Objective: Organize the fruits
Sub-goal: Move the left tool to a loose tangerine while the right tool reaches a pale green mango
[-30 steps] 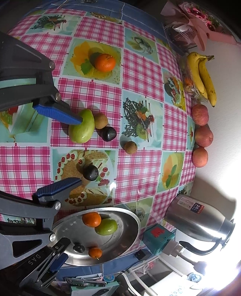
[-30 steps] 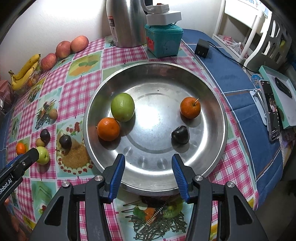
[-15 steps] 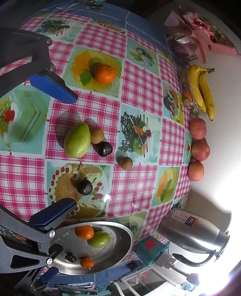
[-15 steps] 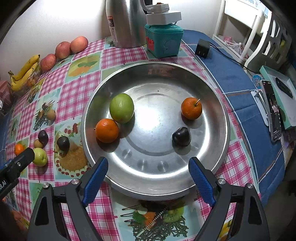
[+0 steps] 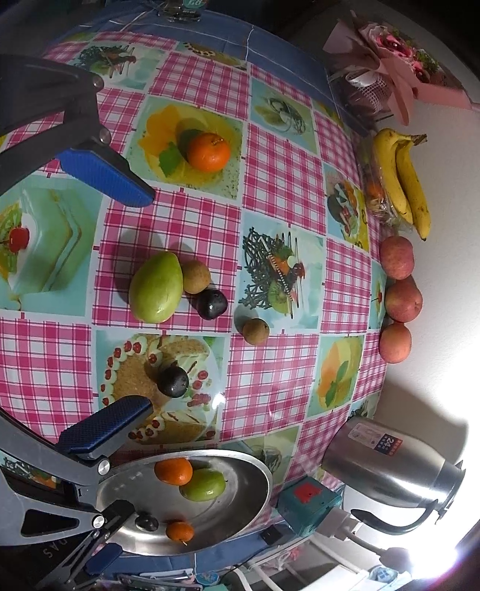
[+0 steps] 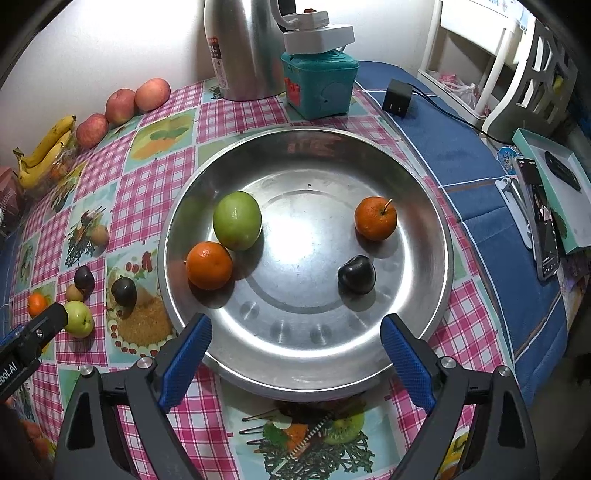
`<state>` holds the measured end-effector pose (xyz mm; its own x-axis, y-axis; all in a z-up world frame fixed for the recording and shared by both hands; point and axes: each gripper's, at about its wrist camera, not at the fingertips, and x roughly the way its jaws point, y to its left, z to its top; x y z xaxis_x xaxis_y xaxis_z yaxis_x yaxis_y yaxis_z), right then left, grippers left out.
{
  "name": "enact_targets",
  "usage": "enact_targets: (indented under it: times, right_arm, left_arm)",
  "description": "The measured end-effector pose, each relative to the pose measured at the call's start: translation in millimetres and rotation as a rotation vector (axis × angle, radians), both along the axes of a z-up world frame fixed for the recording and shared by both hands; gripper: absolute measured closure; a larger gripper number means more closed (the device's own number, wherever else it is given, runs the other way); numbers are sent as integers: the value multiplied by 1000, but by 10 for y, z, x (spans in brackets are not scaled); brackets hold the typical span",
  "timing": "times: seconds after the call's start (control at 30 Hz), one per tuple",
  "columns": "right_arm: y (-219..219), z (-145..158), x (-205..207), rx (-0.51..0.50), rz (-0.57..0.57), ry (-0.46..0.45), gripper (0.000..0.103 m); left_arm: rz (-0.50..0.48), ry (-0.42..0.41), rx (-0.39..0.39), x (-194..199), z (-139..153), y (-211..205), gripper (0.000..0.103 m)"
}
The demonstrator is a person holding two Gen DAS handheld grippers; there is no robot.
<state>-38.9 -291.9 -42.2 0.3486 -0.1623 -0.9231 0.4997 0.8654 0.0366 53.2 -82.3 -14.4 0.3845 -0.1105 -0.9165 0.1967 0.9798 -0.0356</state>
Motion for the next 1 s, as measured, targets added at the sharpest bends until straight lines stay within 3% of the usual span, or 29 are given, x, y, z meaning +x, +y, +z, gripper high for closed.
enact_targets:
  times: [0.43,1.0]
  right_arm:
    - [235,57,99,18,19,-12,10]
    - [973,-34,460,36,146,1,10]
  left_arm:
    - [52,-18,11,140,86,364,0]
    - [185,-9,4,449,78,1125,0]
